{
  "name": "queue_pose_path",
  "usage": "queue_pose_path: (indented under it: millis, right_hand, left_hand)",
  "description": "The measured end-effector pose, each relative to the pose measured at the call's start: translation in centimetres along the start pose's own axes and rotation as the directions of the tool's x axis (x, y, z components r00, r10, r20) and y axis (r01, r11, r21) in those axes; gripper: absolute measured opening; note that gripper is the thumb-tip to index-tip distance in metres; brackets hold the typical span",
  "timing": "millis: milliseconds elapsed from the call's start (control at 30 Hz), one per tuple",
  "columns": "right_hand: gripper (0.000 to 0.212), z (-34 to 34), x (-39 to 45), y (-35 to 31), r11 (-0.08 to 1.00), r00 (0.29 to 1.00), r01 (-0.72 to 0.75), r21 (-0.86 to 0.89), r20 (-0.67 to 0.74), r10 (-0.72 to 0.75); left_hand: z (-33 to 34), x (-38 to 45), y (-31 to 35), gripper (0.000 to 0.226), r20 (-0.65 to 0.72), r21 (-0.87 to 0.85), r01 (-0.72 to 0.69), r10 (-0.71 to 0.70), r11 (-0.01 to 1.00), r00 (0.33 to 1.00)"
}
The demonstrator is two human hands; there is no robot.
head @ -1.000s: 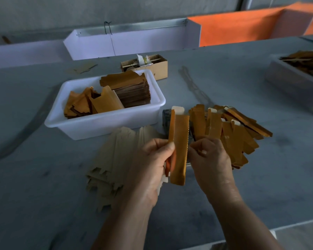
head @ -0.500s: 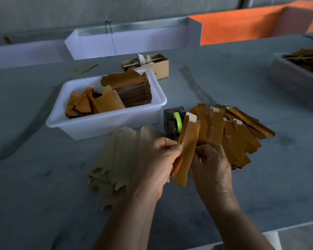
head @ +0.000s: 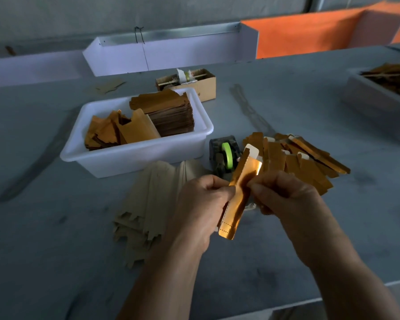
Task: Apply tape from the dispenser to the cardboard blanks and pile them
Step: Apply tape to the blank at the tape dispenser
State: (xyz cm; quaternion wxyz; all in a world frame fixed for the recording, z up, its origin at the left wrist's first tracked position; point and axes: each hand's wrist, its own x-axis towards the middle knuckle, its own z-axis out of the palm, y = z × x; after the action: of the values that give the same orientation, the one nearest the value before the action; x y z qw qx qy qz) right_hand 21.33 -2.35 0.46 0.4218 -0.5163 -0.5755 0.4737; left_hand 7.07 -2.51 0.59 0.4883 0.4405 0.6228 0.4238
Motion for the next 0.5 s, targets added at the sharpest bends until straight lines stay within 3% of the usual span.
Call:
queue_pose_path:
  millis: [167,400,500]
  right_hand:
    - [0.018,0.3,-0.1,-0.2,0.997,0.994,0.067,-0.031,0.089,-0.064]
    - [0.034,0.7,0.1,-0.2,0.978,0.99,0.134,-0.162,0.062,-0.125]
    - [0.03,0.9,0.3,0.0,0.984,0.995,0.097,-0.149,0.018,-0.096]
  left_hand:
    - [-0.3,-0.7,-0.1,0.007,-0.018,-0.073,0.026,-0.028,0.997,0.999]
    - [-0.4,-1.2,-0.4,0.017,-0.043,-0.091,0.012,-0.016,0.996,0.999]
    - [-0.4,-1.4,-0.3,0.014,-0.014,-0.133,0.021,-0.023,0.991,1.0]
